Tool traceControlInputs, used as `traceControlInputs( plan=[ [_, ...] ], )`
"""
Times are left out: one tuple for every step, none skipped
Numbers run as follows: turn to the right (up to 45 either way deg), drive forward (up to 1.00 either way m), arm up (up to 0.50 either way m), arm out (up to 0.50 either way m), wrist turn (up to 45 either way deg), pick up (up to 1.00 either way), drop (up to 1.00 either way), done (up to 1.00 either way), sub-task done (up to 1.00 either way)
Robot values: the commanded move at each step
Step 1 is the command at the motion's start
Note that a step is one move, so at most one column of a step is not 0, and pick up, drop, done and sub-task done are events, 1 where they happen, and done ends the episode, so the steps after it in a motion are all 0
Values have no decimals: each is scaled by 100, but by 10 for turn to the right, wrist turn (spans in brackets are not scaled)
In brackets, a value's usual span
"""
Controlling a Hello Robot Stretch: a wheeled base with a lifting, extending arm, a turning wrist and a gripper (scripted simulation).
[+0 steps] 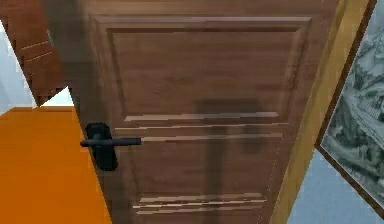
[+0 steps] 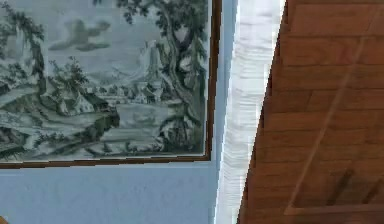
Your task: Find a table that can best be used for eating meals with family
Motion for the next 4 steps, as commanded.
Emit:
traceControlInputs(
  plan=[
    [-450, 0, 0, 0, 0, 0, 0, 0, 0],
    [-120, 0, 0, 0, 0, 0, 0, 0, 0],
    [0, 50, 0, 0, 0, 0, 0, 0, 0],
    [-210, 0, 0, 0, 0, 0, 0, 0, 0]
  ],
)
